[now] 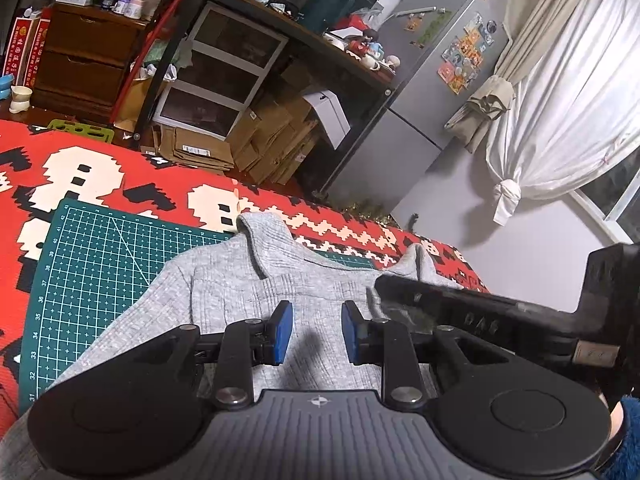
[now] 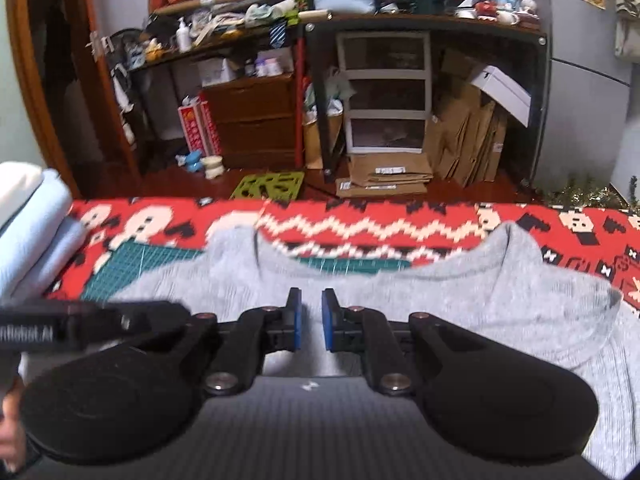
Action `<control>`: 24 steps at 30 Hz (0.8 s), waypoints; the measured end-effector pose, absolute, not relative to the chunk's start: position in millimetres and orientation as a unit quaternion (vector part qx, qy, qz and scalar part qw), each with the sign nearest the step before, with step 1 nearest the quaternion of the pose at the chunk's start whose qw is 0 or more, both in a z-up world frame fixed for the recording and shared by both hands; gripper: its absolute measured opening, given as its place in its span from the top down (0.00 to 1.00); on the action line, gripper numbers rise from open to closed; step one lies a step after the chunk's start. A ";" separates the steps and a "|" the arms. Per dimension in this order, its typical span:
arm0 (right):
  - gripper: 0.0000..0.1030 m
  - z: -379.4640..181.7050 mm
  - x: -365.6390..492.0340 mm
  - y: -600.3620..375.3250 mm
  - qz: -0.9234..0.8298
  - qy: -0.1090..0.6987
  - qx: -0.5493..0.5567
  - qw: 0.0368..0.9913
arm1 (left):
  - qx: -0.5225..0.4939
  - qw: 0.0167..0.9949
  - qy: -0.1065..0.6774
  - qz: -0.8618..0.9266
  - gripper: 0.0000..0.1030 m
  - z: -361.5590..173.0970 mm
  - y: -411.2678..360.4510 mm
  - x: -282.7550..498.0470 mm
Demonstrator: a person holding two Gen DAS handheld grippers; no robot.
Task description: Fold clothes
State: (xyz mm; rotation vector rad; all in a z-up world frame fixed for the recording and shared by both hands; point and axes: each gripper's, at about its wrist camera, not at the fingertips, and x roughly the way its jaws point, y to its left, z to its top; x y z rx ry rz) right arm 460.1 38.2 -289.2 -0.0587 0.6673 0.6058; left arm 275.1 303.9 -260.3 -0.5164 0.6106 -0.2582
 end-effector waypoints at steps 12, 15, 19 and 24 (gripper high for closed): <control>0.88 -283.3 431.4 -15.7 0.288 0.337 -0.082 0.892 | -0.243 0.912 0.303 -0.132 0.76 -260.6 299.4 276.3; 0.88 -289.0 435.8 -25.5 0.277 0.345 -0.086 0.893 | -0.241 0.912 0.305 -0.131 0.76 -260.9 299.0 276.5; 0.88 -294.4 453.8 -29.8 0.274 0.357 -0.061 0.891 | -0.244 0.911 0.306 -0.128 0.76 -261.7 301.1 276.8; 0.88 -297.3 480.5 -27.3 0.240 0.354 -0.047 0.903 | -0.250 0.911 0.305 -0.126 0.76 -262.1 304.6 276.1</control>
